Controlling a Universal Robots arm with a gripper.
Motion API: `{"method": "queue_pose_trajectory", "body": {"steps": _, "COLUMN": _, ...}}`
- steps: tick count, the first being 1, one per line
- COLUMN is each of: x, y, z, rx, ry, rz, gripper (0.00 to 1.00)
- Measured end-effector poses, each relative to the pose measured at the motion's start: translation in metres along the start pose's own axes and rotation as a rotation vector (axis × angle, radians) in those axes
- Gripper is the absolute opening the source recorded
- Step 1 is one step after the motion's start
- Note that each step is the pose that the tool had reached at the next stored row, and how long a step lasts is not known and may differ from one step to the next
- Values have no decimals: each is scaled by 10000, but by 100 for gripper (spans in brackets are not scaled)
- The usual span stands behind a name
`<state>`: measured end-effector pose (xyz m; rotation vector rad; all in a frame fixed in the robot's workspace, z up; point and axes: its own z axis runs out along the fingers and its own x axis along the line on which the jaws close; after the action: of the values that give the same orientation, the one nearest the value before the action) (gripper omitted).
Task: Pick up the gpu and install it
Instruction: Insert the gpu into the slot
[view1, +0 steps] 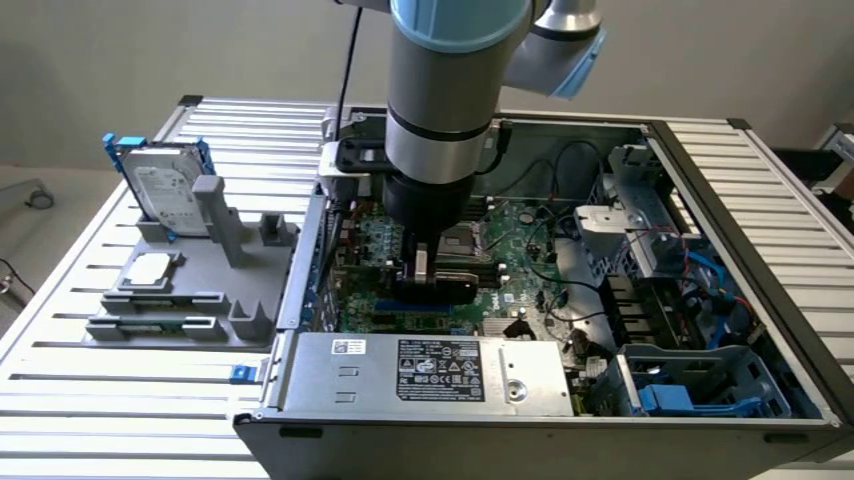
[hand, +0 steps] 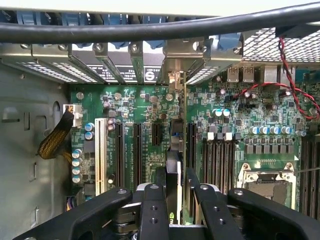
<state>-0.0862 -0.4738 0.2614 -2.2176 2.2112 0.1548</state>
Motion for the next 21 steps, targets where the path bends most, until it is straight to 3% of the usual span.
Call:
{"method": "queue_pose_trajectory", "body": {"steps": 11, "x": 1, "y": -22, "z": 0, "rx": -19, "ry": 1, "rz": -5, "gripper": 26}}
{"method": "queue_pose_trajectory", "body": {"steps": 21, "x": 1, "y": -23, "z": 0, "rx": -146, "ry": 38, "rz": -10, "gripper": 26}}
